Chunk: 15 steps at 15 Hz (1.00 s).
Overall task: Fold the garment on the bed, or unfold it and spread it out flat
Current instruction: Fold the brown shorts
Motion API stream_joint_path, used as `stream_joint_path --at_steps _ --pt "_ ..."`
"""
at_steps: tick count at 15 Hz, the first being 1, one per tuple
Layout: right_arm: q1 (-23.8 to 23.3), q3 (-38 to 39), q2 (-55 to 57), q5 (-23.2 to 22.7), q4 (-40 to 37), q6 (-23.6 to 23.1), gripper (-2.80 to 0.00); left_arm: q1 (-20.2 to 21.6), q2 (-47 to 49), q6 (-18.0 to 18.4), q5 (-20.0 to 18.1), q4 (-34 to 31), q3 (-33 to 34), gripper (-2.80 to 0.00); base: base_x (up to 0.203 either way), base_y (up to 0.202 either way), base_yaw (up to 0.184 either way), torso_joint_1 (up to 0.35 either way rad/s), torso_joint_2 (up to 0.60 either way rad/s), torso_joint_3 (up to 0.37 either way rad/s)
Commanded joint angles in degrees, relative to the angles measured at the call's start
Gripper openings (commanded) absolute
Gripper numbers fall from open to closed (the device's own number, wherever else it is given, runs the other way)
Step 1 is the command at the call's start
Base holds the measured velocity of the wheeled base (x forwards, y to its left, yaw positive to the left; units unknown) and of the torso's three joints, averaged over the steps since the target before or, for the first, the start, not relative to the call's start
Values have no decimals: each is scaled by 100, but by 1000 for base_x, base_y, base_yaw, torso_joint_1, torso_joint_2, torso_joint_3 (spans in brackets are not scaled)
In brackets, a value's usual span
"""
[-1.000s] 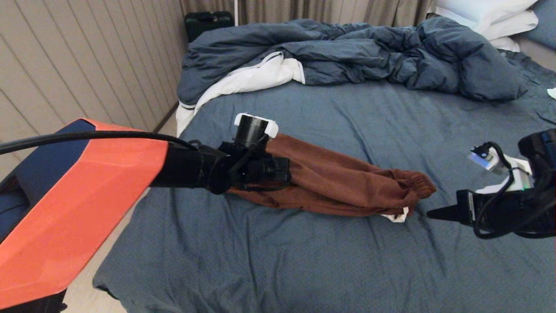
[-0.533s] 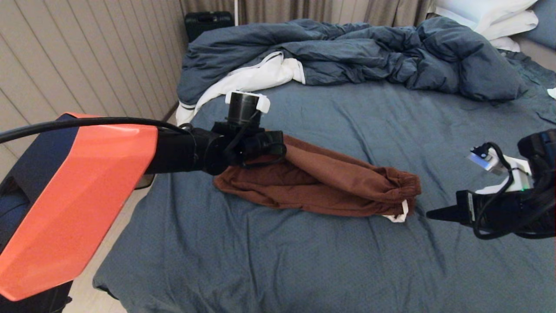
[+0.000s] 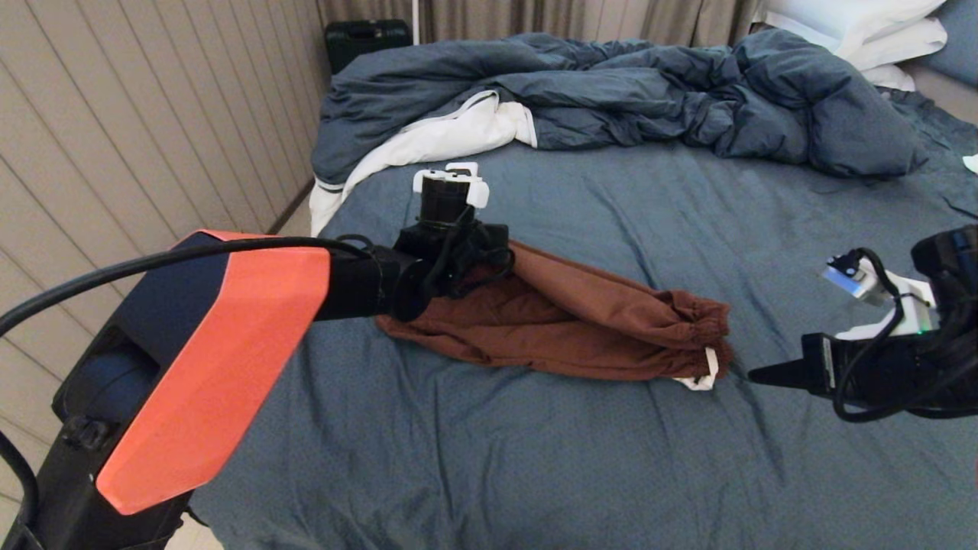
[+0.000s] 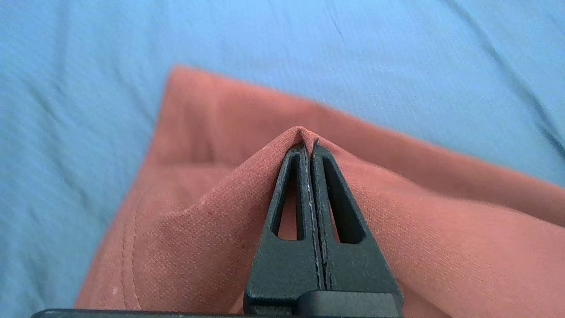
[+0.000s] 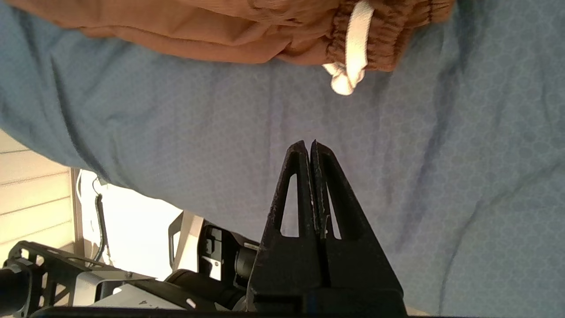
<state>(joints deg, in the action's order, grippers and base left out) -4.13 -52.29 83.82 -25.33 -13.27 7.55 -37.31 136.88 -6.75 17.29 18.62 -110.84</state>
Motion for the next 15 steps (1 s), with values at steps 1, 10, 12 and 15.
stream_joint_path --at_steps 1,10,12,15 --pt "18 8 -74 -16 -8 10 -280 -119 264 279 245 444 -3 -280 0 0 0 0 0 0" --pt "141 34 -41 -16 0 6 -280 -84 313 526 897 985 -6 -280 0 0 0 0 0 0" --pt "141 34 -33 -16 0 1 -280 -75 269 526 907 892 1 -280 0 0 0 0 0 0" --pt "141 32 -31 -16 0 8 -280 -84 269 530 1066 823 -6 0 0 0 0 0 0 0"
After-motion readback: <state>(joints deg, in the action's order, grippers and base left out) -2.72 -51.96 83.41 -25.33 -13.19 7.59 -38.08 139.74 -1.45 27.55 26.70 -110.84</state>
